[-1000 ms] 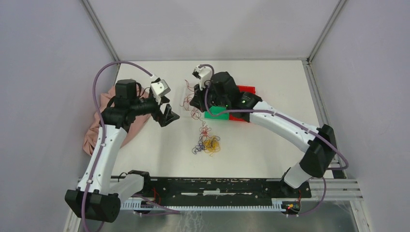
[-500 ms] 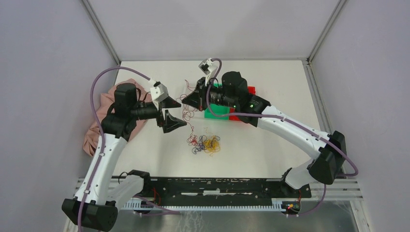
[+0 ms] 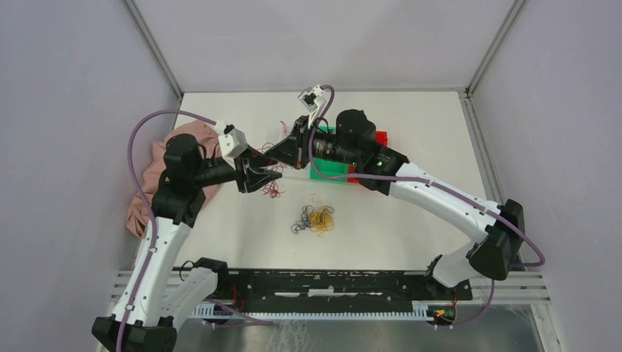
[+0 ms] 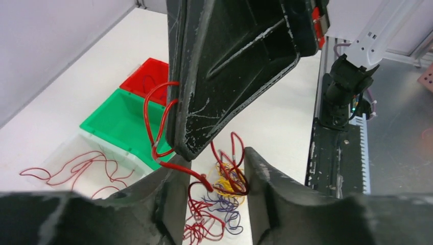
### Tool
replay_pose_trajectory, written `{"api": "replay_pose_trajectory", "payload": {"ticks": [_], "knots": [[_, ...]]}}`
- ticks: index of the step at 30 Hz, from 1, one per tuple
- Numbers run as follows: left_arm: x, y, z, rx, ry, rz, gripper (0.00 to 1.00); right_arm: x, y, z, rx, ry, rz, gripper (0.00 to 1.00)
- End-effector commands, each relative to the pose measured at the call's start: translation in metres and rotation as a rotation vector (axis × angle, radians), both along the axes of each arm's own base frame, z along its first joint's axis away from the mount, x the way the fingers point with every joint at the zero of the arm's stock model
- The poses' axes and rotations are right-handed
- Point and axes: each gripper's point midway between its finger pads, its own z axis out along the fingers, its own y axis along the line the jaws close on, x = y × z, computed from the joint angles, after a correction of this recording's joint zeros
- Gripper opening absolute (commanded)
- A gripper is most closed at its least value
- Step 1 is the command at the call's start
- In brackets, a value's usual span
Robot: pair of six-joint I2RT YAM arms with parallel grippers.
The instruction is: Untangle the cables
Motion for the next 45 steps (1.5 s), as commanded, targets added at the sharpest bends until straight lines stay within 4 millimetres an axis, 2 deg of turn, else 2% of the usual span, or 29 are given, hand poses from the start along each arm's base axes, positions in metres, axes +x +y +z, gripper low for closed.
{"api": "replay_pose_trajectory", "payload": {"ticks": [1, 3, 5, 7, 9, 11, 13, 14, 18, 21, 24, 28, 37, 45], "knots": [[-0.001, -0.002, 0.018, -0.037, -0.047, -0.003, 0.38, -0.015, -0.005, 0.044, 0.106, -0.039, 0.041, 0.01], [-0.002, -0.003, 0.021, -0.038, -0.049, -0.01, 0.17, -0.016, -0.008, 0.042, 0.097, -0.038, 0.034, 0.06], [-0.002, -0.002, 0.023, -0.034, -0.047, -0.012, 0.09, -0.015, -0.011, 0.042, 0.089, -0.047, 0.018, 0.11], [-0.003, -0.003, 0.025, -0.031, -0.041, -0.019, 0.07, -0.017, -0.016, 0.045, 0.081, -0.065, 0.012, 0.22], [-0.004, -0.003, 0.026, -0.033, -0.032, -0.021, 0.07, -0.017, -0.024, 0.048, 0.063, -0.089, -0.008, 0.46], [-0.005, -0.003, 0.029, -0.039, -0.024, -0.022, 0.07, -0.018, -0.034, 0.049, 0.05, -0.123, -0.026, 0.64], [-0.006, -0.004, 0.032, -0.044, -0.02, -0.024, 0.07, -0.019, -0.045, 0.049, 0.052, -0.148, -0.042, 0.76], [-0.007, -0.004, 0.034, -0.047, -0.018, -0.026, 0.07, -0.021, -0.051, 0.047, 0.054, -0.159, -0.049, 0.78], [-0.004, -0.005, 0.041, -0.065, -0.003, -0.021, 0.07, -0.033, -0.076, 0.045, 0.083, -0.241, -0.069, 0.82], [-0.002, -0.006, 0.054, -0.104, 0.002, -0.012, 0.07, -0.043, -0.089, 0.03, 0.076, -0.281, -0.068, 0.82], [0.002, -0.007, 0.074, -0.159, -0.014, 0.008, 0.07, -0.049, -0.089, 0.011, 0.075, -0.288, -0.042, 0.81], [0.007, -0.009, 0.088, -0.205, 0.011, 0.023, 0.07, -0.051, -0.068, 0.001, 0.108, -0.29, 0.027, 0.79], [0.005, -0.01, 0.102, -0.225, 0.013, 0.019, 0.07, -0.053, -0.005, 0.015, 0.19, -0.34, 0.102, 0.8], [0.0, -0.011, 0.109, -0.236, 0.016, 0.008, 0.07, -0.032, 0.029, 0.011, 0.253, -0.29, 0.049, 0.76]]}}
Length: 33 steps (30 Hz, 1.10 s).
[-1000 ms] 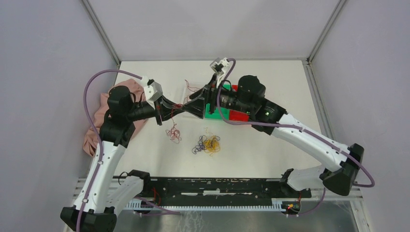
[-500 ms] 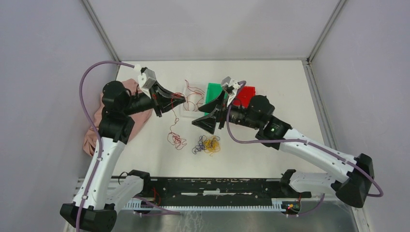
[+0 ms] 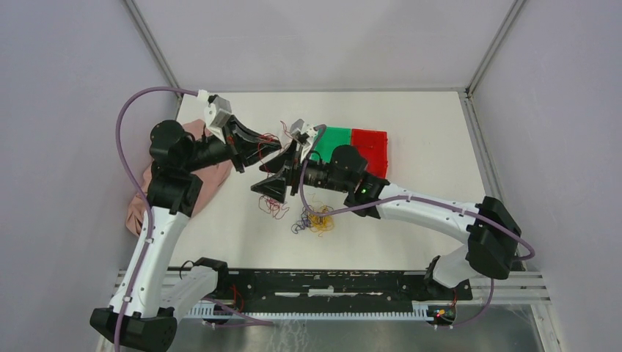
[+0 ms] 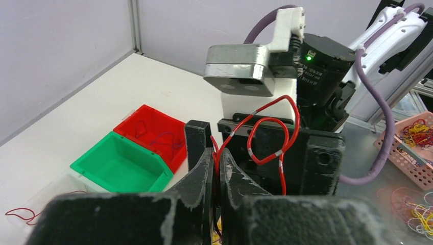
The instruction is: Untangle the cables
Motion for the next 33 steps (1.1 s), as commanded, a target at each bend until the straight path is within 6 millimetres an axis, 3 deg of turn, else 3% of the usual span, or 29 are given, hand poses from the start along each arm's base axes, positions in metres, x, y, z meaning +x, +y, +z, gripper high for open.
{"api": "replay_pose_trajectory", "payload": {"ticks": [1, 6, 11, 21, 33], "knots": [[-0.011, 0.0, 0.029, -0.041, -0.04, -0.014, 0.07, 0.011, 0.011, 0.048, 0.17, -0.044, -0.04, 0.73], [-0.018, 0.0, 0.039, -0.045, -0.058, -0.025, 0.07, 0.012, 0.023, 0.033, 0.167, 0.035, -0.006, 0.56], [-0.019, 0.0, 0.049, -0.055, -0.072, -0.026, 0.07, 0.005, 0.033, 0.004, 0.163, 0.159, 0.062, 0.42], [-0.02, 0.001, 0.081, -0.078, -0.137, -0.02, 0.06, -0.004, 0.041, -0.033, 0.128, 0.265, 0.128, 0.34], [-0.009, 0.004, 0.146, -0.103, -0.319, 0.034, 0.04, -0.01, 0.021, -0.097, 0.018, 0.343, 0.076, 0.32]]}}
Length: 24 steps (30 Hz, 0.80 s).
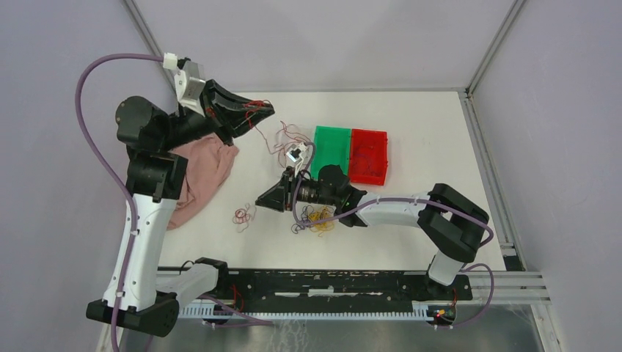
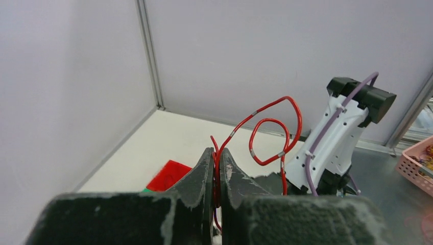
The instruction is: Untangle the cables
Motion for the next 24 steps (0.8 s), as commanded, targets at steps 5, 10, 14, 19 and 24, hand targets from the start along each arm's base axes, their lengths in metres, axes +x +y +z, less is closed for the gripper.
{"api": "replay_pose_trajectory", "payload": {"ticks": [5, 10, 14, 19, 24], "knots": [[-0.003, 0.006, 0.07, -0.058, -0.199, 0.055, 0.04, -0.01, -0.012, -0.007, 0.005, 0.013, 0.0, 0.31], [0.001, 0.007, 0.074, -0.052, -0.223, 0.079, 0.03, -0.008, -0.023, -0.017, -0.023, 0.004, -0.043, 0.34], [0.013, 0.008, 0.048, -0.009, -0.194, 0.112, 0.04, 0.012, -0.046, -0.016, -0.098, -0.023, -0.159, 0.44], [0.042, 0.009, -0.016, 0.089, -0.126, 0.162, 0.04, 0.069, -0.115, -0.016, -0.287, -0.028, -0.497, 0.45], [0.088, 0.01, -0.077, 0.186, -0.078, 0.234, 0.05, 0.104, -0.196, -0.015, -0.491, -0.045, -0.834, 0.49]]}}
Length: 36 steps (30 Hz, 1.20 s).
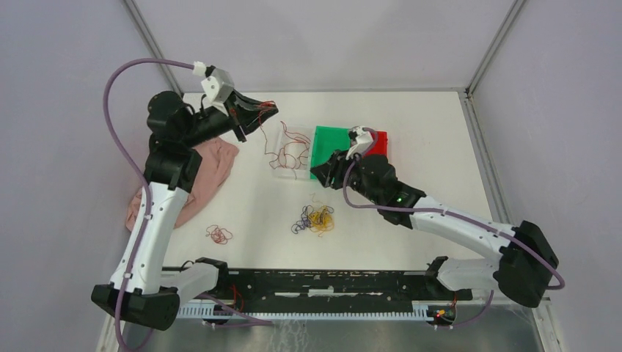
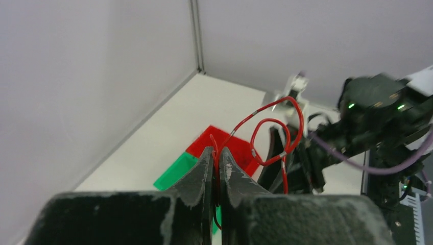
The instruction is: Untangle the cables
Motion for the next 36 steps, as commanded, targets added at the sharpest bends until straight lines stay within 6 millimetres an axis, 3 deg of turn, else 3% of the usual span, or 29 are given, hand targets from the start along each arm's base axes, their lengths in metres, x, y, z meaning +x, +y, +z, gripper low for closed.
{"api": "replay_pose_trajectory", "payload": {"ticks": [1, 4, 7, 12, 17, 23, 29, 36], "knots": [[0.047, 0.003, -0.049, 0.116, -0.014, 0.093, 0.04, 0.036, -0.086, -0.014, -0.279, 0.006, -0.376, 0.49], [0.076, -0.001, -0.073, 0.161, 0.002, 0.122, 0.04, 0.042, -0.124, -0.016, -0.327, 0.021, -0.513, 0.5], [0.105, -0.006, -0.096, 0.22, -0.015, 0.144, 0.04, 0.041, -0.142, -0.013, -0.288, 0.017, -0.566, 0.5], [0.152, -0.008, -0.132, 0.322, -0.06, 0.216, 0.04, 0.04, -0.158, -0.008, -0.249, -0.001, -0.617, 0.5], [0.186, -0.023, -0.162, 0.4, -0.103, 0.233, 0.03, 0.041, -0.158, -0.011, -0.251, -0.006, -0.609, 0.49], [0.205, -0.037, -0.21, 0.532, -0.153, 0.218, 0.05, 0.042, -0.161, -0.014, -0.239, -0.018, -0.614, 0.48], [0.221, -0.037, -0.249, 0.613, -0.126, 0.23, 0.2, 0.042, -0.165, -0.014, -0.239, -0.03, -0.618, 0.47], [0.201, -0.025, -0.289, 0.713, -0.071, 0.183, 0.4, 0.042, -0.172, -0.009, -0.242, -0.04, -0.63, 0.47]]}}
